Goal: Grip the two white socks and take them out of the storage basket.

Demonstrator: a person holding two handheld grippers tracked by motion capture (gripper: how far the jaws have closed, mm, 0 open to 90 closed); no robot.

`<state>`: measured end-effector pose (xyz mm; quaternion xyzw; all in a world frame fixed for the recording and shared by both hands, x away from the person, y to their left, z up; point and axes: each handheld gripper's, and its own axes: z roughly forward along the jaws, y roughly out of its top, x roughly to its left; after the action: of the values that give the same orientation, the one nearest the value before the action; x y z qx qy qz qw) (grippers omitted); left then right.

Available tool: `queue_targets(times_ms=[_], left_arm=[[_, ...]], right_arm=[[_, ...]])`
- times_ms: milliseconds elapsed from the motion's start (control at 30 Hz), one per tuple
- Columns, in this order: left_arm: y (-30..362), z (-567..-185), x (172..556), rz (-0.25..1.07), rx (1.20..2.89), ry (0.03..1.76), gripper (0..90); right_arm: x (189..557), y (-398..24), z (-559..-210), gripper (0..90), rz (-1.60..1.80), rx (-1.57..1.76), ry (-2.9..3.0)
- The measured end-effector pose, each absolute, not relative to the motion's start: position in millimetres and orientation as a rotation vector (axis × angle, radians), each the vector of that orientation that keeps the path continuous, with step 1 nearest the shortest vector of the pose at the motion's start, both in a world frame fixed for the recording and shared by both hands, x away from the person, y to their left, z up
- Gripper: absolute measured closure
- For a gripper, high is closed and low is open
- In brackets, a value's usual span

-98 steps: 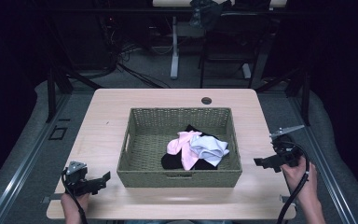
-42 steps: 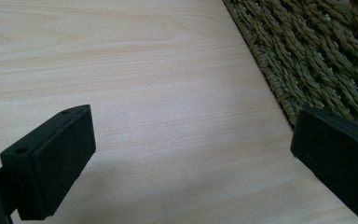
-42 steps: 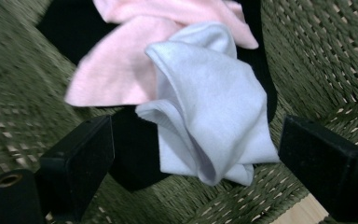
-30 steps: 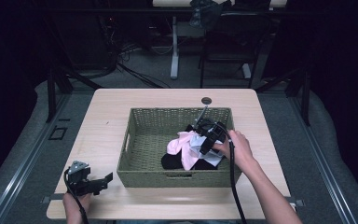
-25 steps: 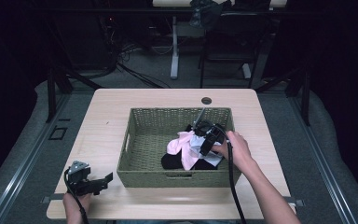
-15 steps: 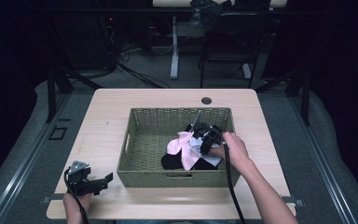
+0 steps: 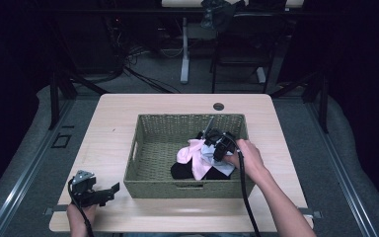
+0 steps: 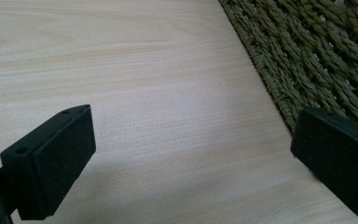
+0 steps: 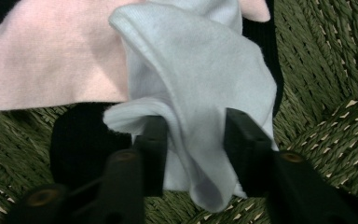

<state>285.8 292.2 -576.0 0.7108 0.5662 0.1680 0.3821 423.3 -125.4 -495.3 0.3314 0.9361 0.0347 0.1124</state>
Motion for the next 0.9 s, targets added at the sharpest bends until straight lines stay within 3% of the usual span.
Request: queue_targets(times_ms=[167, 900], left_arm=[[292, -576, 286, 0.428, 1.814, 1.444, 0.2], [292, -576, 286, 0.429, 1.815, 1.445, 0.2]], right_arm=[[423, -124, -493, 83.4, 0.065, 0.953, 2.757], [420, -132, -435, 84.4, 0.263, 0.988, 2.737]])
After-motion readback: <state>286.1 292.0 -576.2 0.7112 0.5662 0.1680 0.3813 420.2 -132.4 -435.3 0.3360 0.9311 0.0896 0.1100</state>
